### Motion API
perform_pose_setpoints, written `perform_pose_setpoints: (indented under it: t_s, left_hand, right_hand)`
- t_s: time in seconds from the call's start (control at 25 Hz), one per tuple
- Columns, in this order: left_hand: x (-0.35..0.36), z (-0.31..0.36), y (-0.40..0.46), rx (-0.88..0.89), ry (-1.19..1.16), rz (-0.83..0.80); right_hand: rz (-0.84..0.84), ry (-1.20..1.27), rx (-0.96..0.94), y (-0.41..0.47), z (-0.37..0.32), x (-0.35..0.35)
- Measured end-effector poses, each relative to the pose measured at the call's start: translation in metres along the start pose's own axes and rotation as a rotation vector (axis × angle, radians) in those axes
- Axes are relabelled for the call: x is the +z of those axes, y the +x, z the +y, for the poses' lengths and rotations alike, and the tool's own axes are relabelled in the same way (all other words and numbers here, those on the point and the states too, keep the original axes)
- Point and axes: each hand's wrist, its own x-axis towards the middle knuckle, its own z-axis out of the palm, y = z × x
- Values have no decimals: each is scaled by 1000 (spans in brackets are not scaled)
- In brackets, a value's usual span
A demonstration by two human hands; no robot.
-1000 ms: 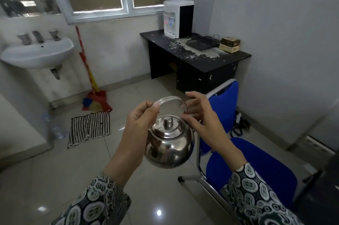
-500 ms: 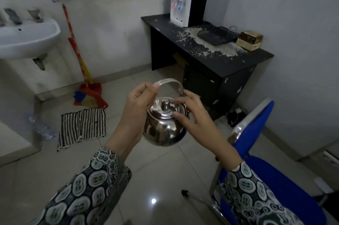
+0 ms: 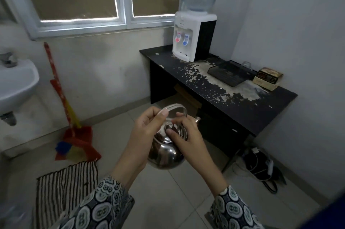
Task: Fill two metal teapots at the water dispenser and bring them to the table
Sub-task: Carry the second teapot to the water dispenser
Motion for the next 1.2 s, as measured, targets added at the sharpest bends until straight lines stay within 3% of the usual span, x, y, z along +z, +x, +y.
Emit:
perform_pose_setpoints:
  t_s: [0.32, 0.56, 0.72, 0.84, 1.0, 1.2]
  left_hand:
    - [-34, -55, 194, -63, -36, 3]
    - [-23, -99, 348, -72, -39, -29]
    - [-13, -123, 440, -78, -49, -33]
    - [-11, -149, 509, -124, -79, -19]
    - [-17, -190, 605, -202, -40, -164]
    - [-25, -231, 717, -261, 214, -447]
  right_hand:
    - [49, -93, 8, 180, 61, 0]
    - [-16, -166, -71, 324, 120, -39]
    - [45, -210, -194, 404, 147, -67]
    - [85, -234, -155, 464, 170, -80]
    - [118, -257, -5, 543, 207, -90]
    - [284, -203, 157, 620, 252, -87]
